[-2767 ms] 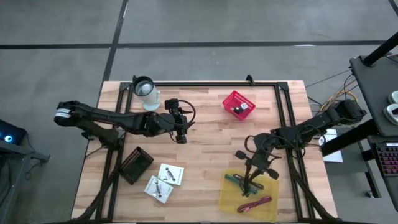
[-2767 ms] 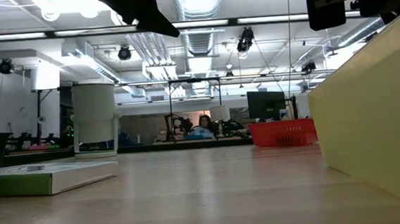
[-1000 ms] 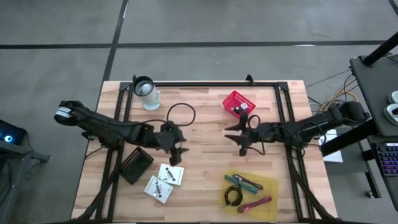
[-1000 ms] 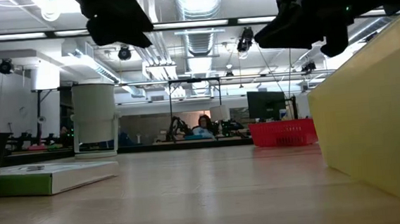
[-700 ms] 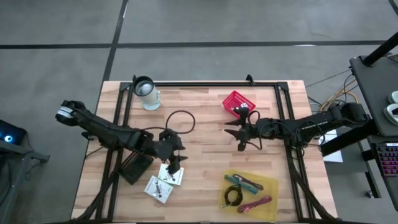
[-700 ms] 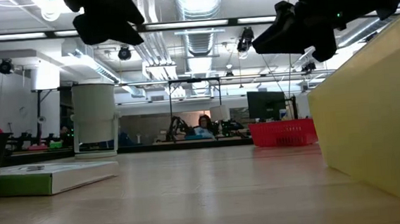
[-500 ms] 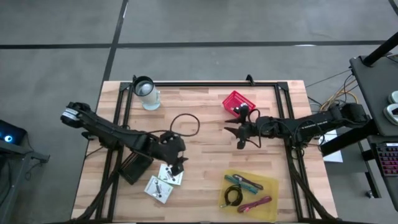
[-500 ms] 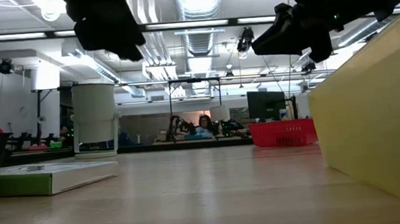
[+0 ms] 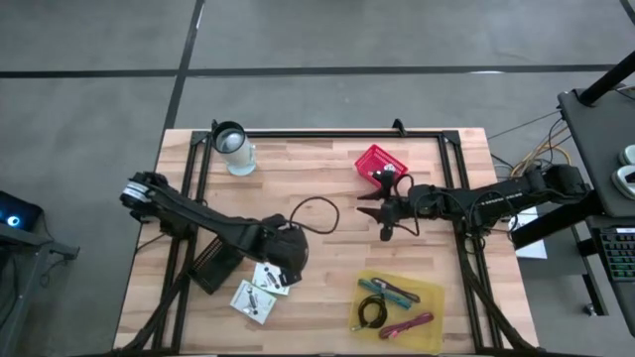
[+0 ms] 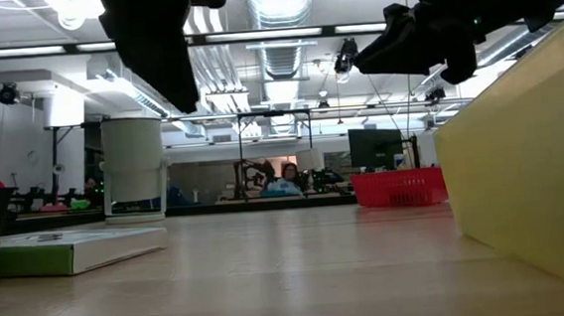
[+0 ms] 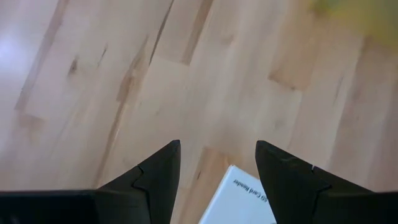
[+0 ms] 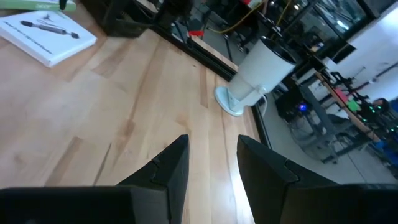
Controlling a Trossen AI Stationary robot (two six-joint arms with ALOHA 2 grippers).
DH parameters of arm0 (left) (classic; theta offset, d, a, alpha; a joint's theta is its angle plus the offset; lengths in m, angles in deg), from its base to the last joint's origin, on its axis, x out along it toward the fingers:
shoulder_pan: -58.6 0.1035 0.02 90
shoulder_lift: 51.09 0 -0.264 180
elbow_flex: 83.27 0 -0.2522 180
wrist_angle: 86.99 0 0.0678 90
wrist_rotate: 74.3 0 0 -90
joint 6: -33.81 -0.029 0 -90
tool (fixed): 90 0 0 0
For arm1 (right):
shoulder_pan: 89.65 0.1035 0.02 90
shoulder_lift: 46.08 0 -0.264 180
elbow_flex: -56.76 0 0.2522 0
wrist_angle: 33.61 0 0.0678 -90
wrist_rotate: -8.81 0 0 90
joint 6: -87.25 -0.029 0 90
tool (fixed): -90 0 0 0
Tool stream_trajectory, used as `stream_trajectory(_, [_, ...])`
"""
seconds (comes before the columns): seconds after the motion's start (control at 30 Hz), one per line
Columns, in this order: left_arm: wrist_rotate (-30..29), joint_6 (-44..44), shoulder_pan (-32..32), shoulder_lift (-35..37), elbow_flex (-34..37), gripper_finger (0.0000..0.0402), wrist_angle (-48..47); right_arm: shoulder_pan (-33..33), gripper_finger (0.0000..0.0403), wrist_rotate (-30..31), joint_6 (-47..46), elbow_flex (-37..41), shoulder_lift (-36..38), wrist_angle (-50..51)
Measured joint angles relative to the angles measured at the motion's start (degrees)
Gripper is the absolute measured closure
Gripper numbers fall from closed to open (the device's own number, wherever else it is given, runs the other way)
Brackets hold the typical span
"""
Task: Pick and place items into bin
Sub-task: Put the bottom white card reader box into the black bin
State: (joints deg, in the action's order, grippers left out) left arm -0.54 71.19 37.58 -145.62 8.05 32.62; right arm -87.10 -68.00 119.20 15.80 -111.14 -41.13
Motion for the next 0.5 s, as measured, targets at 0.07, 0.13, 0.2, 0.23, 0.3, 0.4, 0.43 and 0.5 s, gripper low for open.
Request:
stream_trajectory(0.07, [0.65,0.07,-0.33,-1.29,-1.03,0.021,-1.56,0.02,0.028,-0.38,-0.02,0.0,0.0,0.0])
stream_trajectory(0.13, [1.29,1.39,-0.69,-2.54,-1.92,0.021,-3.07,0.0,0.028,-0.35,0.01,0.0,0.0,0.02])
stream_trajectory(0.2, [2.42,3.39,-1.1,-3.51,-2.17,0.021,-4.72,0.0,0.028,-0.35,0.13,0.0,0.0,0.01])
stream_trajectory(0.23, [3.07,4.6,-1.28,-3.95,-2.21,0.021,-5.13,0.02,0.028,-0.35,0.13,0.0,0.0,0.0])
stream_trajectory(0.3, [5.46,7.31,-1.84,-4.71,-2.09,0.021,-6.11,0.02,0.028,-0.35,0.17,0.0,0.0,0.0])
stream_trajectory(0.4, [9.72,12.3,-2.71,-5.53,-2.05,0.021,-8.11,0.02,0.028,-0.28,0.02,0.0,0.0,0.0])
stream_trajectory(0.43, [11.15,13.96,-3.1,-5.66,-2.05,0.021,-8.87,0.01,0.028,-0.28,0.02,0.0,0.0,0.0])
stream_trajectory(0.5, [13.4,17.28,-3.85,-5.65,-1.93,0.021,-10.18,0.02,0.028,-0.28,-0.03,0.0,0.0,0.01])
